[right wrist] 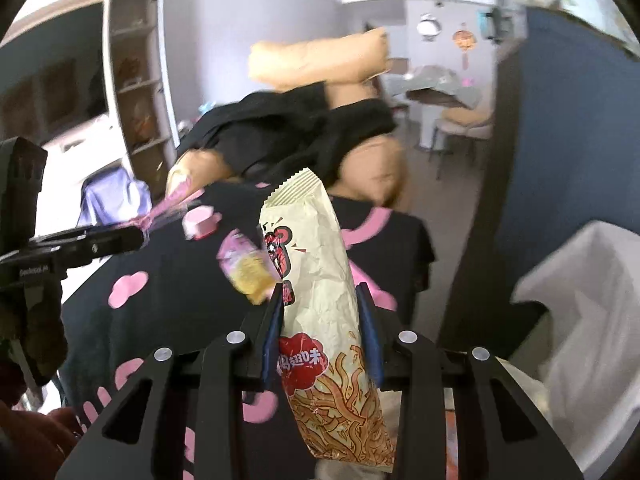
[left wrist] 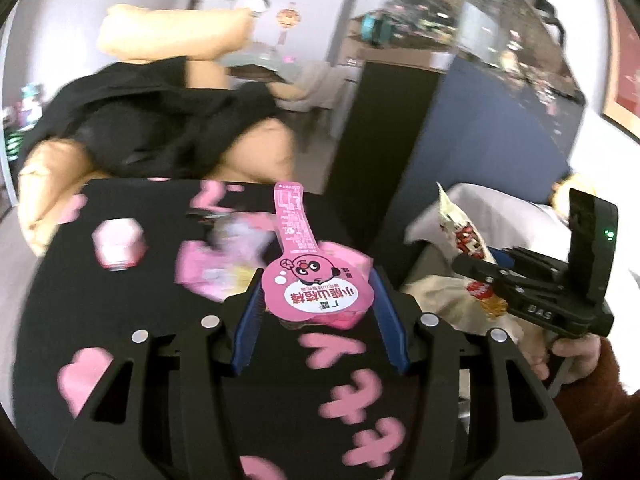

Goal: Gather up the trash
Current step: 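Carry the pink card and cream chip bag over the yellow bag and release both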

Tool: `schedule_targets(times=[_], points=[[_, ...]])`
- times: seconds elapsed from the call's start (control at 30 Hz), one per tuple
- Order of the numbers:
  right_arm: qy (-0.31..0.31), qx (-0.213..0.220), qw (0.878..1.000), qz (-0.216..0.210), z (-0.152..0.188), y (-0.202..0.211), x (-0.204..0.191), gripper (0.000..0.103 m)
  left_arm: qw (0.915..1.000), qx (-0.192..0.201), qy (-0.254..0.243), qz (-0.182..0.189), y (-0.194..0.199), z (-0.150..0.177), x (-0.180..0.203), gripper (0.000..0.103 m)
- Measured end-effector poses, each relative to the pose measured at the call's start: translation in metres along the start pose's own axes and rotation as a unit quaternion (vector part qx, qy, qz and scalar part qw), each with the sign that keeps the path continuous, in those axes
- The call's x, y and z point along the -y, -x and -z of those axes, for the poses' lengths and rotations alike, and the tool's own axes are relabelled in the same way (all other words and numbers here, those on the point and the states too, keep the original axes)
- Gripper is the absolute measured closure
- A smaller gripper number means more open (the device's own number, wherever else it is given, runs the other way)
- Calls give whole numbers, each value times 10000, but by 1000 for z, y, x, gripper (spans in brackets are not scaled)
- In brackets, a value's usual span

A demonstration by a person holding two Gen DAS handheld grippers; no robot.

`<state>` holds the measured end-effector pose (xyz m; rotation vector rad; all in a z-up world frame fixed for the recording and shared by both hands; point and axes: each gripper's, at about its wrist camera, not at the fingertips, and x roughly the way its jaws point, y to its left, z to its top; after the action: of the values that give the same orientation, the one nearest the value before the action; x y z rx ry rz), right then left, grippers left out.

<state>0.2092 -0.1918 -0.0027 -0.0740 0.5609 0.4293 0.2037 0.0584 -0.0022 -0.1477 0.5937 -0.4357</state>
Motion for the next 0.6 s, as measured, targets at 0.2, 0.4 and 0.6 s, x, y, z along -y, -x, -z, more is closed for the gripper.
schedule_targets(times=[0.2,0.4,0.6], points=[[-411,255,9977,475,25,47,55,70,9972,-170,-327,652,-37,4,71,54],[-730,217,9930,907,47,71,98,70,9893,-539,-734,1138,-76,21,134,54],[-885,248,9896,1107,61,82,123,70,9818,-1048,-854,1337,-118,34,166,54]])
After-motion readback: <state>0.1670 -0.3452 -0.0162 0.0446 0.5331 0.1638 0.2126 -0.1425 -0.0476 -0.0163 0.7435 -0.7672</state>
